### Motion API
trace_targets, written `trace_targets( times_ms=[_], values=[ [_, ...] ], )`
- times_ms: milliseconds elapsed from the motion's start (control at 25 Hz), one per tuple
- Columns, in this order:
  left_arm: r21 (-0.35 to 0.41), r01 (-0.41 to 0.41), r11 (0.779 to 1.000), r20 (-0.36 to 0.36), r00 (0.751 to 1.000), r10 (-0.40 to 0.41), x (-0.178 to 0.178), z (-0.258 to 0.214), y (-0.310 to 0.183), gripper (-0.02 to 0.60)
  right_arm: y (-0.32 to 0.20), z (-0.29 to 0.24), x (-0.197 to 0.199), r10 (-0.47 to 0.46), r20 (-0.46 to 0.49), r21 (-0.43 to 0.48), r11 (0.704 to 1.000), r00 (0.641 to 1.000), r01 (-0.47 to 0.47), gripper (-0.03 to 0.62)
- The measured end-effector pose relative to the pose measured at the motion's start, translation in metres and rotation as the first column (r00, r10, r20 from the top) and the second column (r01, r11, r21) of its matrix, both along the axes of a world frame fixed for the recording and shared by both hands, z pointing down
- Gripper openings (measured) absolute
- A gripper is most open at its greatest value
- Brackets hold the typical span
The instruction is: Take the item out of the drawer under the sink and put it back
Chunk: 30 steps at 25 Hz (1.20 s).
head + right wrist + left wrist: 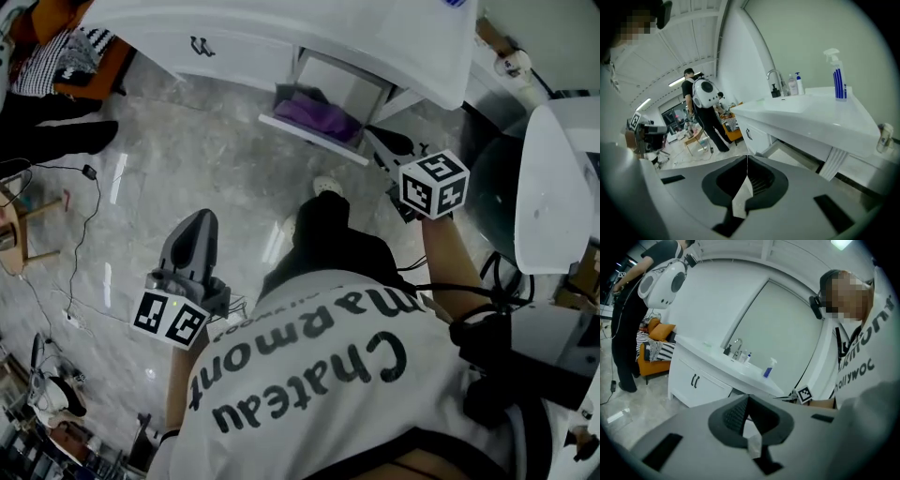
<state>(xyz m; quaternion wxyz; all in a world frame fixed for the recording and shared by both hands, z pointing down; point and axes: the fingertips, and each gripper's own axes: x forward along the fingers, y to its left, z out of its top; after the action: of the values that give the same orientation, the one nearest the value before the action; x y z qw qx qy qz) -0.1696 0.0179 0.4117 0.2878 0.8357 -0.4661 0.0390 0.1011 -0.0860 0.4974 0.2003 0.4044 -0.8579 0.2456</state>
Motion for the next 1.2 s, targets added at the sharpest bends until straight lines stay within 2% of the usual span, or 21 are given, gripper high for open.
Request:
trace_targets(
  times_ms=[200, 360, 520, 640, 960, 1040, 1200],
  values=[
    [-0.035, -0.017, 0.999, 0.022, 1.000, 0.018, 0.019, 0.033, -0.034, 0.009, -0.005, 0.051, 0.005, -0.120, -0.229, -0.008, 0.993, 0.966, 0.121, 0.012],
    [-0.057, -0.029, 0.998, 0.006, 1.000, 0.029, 0.030, 0.055, -0.063, 0.009, -0.033, 0.077, -0.004, -0.183, -0.279, -0.003, 0.982, 0.943, 0.190, 0.012],
    [-0.081, -0.029, 0.996, 0.026, 0.999, 0.031, 0.039, 0.070, -0.081, 0.009, -0.049, 0.103, -0.018, -0.294, -0.325, -0.034, 0.953, 0.899, 0.300, 0.012],
    [-0.106, -0.018, 0.994, 0.041, 0.999, 0.022, 0.045, 0.080, -0.091, 0.009, -0.059, 0.122, -0.027, -0.342, -0.306, -0.080, 0.939, 0.889, 0.334, 0.012],
    [-0.185, 0.012, 0.983, 0.010, 1.000, -0.010, 0.060, 0.106, -0.122, 0.009, -0.082, 0.165, -0.044, -0.344, -0.188, -0.229, 0.926, 0.920, 0.299, 0.014],
    [-0.203, 0.008, 0.979, 0.010, 1.000, -0.006, 0.069, 0.114, -0.124, 0.009, -0.082, 0.174, -0.043, -0.370, -0.185, -0.267, 0.910, 0.910, 0.316, 0.014],
    [-0.238, -0.015, 0.971, 0.009, 1.000, 0.017, 0.081, 0.133, -0.128, 0.009, -0.081, 0.190, -0.046, -0.458, -0.198, -0.315, 0.867, 0.867, 0.386, 0.014]
  ],
)
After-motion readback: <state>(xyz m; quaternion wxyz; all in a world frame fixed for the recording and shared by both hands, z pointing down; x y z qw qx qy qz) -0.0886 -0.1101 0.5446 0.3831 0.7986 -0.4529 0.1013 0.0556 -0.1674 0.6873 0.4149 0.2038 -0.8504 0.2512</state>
